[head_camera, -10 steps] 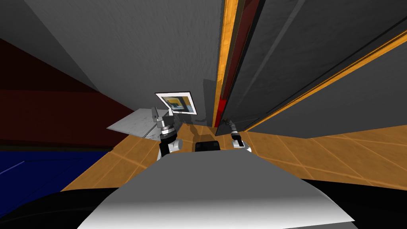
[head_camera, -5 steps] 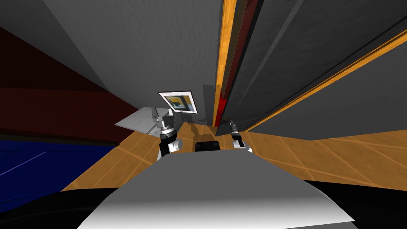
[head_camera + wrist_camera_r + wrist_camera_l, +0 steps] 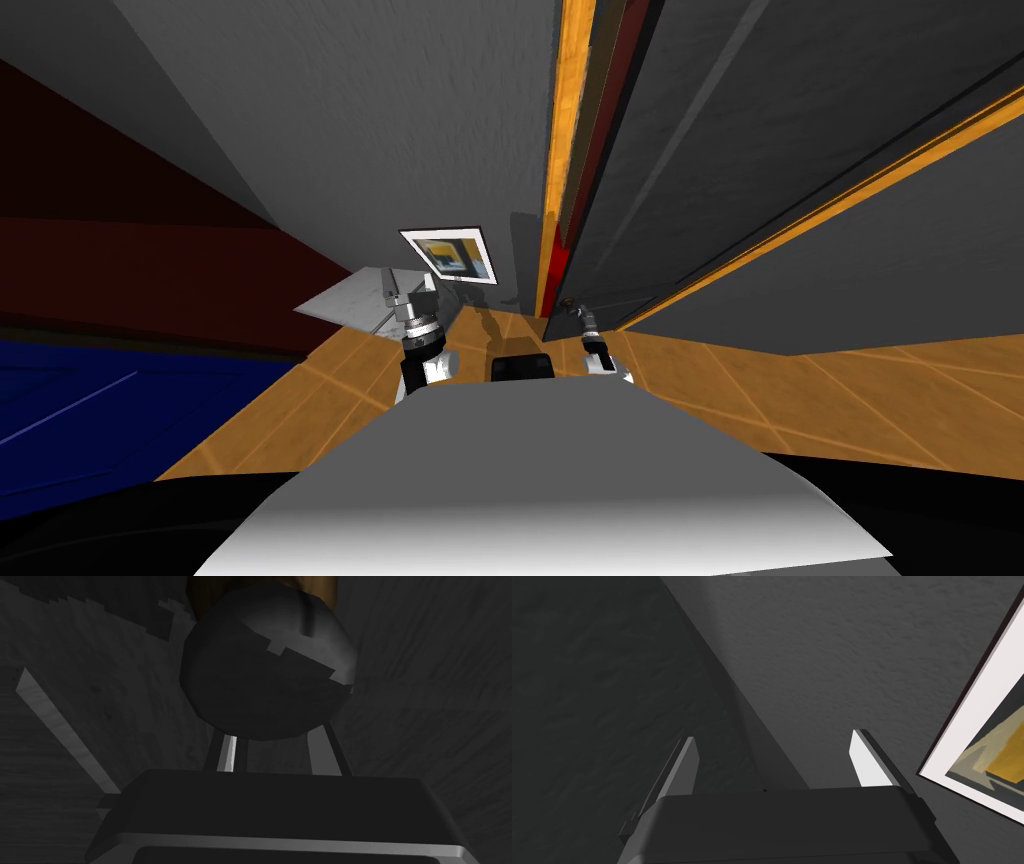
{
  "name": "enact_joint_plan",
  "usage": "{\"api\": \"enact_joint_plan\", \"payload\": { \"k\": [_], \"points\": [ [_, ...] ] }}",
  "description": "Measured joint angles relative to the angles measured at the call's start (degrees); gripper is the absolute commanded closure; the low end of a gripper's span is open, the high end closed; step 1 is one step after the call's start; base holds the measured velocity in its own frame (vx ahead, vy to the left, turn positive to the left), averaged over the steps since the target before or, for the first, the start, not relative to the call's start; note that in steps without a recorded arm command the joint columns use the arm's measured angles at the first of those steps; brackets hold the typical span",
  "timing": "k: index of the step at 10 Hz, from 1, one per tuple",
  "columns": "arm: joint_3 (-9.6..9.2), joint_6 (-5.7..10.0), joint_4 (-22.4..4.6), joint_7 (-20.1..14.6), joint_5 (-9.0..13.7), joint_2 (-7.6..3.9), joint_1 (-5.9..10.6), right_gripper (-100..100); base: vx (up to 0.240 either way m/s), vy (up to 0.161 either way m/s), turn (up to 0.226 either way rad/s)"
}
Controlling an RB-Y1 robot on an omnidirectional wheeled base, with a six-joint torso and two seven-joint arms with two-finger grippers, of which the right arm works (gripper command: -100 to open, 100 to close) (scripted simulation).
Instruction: Pull the door open
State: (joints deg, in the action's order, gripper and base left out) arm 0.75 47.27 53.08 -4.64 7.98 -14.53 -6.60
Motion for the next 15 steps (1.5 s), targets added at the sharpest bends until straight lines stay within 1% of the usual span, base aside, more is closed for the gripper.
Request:
{"api": "enact_joint_plan", "payload": {
  "k": [1, 3, 4, 5, 6, 7, 8, 9, 10, 11, 12, 14, 15],
  "points": [
    [-0.26, 0.8, -1.5, -1.1, 0.4, -0.38, 0.57, 100, -0.024, -0.017, 0.015],
    [-0.39, 0.97, -1.9, -1.4, 0.5, -0.12, 0.66, 100, 0.001, -0.009, -0.007],
    [-0.47, 0.2, 0.0, -1.4, 0.5, -0.25, -0.48, 100, -0.029, -0.008, 0.093],
    [-0.71, -0.27, 0.2, -2.5, 1.2, -0.63, -0.4, 100, -0.047, -0.017, 0.046],
    [-0.78, -0.53, 0.3, -3.2, 1.6, -0.53, -0.17, 100, -0.028, -0.007, 0.014],
    [-0.89, 0.03, -0.8, -3.4, 1.7, -0.53, 0.4, 100, -0.036, -0.02, 0.062],
    [-1.14, -0.47, 0.4, -4.2, 2.4, -0.47, -0.24, 100, -0.029, -0.021, 0.075],
    [-1.42, -0.65, 0.6, -5.2, 2.8, -0.77, -0.46, 100, -0.013, -0.01, 0.007],
    [-1.56, -0.12, -0.1, -5.7, 2.9, -0.8, -0.33, 100, -0.063, -0.025, 0.056],
    [-1.86, 0.27, -1.3, -6.6, 3.6, -0.71, 0.41, 100, -0.051, -0.026, 0.048],
    [-2.06, -0.52, 0.3, -7.3, 4.1, -0.76, -0.35, 100, -0.015, -0.005, 0.015],
    [-2.21, -0.89, 0.6, -7.8, 4.2, -0.95, -0.61, 100, -0.006, 0.007, 0.004],
    [-2.38, 0.61, -2.7, -8.5, 4.2, -1.35, 1.04, 100, 0.013, -0.001, -0.008]
  ]
}}
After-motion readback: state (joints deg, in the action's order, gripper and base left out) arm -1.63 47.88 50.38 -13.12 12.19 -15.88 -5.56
